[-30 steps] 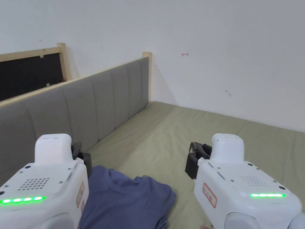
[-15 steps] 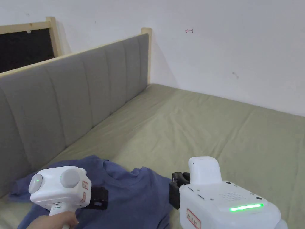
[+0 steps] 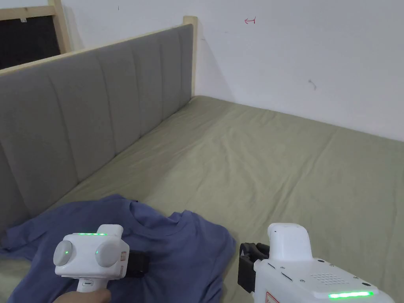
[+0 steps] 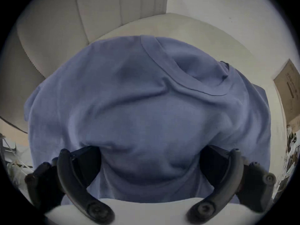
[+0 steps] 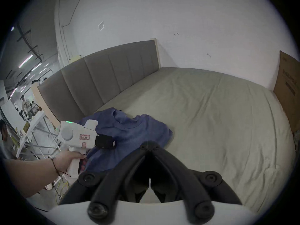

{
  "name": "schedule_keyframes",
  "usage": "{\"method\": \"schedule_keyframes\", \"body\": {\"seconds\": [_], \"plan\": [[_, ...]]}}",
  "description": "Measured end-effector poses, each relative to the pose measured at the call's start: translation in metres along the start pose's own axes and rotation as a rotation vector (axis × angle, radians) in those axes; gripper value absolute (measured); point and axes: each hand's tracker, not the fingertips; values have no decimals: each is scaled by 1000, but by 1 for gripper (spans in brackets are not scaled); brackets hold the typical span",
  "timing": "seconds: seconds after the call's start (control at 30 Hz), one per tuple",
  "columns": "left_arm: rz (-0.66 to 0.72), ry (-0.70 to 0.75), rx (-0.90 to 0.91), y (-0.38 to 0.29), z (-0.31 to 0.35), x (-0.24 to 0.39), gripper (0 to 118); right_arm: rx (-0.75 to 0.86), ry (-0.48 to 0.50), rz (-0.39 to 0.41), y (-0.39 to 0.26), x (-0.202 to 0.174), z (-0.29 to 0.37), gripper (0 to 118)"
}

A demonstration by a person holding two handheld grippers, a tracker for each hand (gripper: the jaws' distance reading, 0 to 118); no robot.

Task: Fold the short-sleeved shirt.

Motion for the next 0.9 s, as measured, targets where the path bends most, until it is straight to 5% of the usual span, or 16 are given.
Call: {"method": "schedule_keyframes", "body": {"seconds": [0.07, 0.13, 0.2, 0.3, 0.47, 0.67, 0.9], "plan": [[-26, -4, 43, -3, 18, 2, 86, -1, -1, -5, -1, 3, 7, 1], [-78, -16, 106, -2, 40, 0, 5, 7, -6, -2, -1, 5, 15, 0], [-125, 14, 149, -1, 68, -4, 2, 17, -13, -2, 0, 8, 24, 1], [-19, -75, 352, 7, 129, -23, 2, 68, -16, -31, 2, 15, 47, 1], [-185, -80, 610, 36, 251, -2, 2, 138, -37, -58, 10, 30, 93, 0], [-319, -277, 786, 57, 379, 78, 1, 255, -120, -77, 7, 57, 163, 1], [-443, -573, 827, 49, 435, 196, 1, 354, -311, -122, 2, 107, 246, 1]]}}
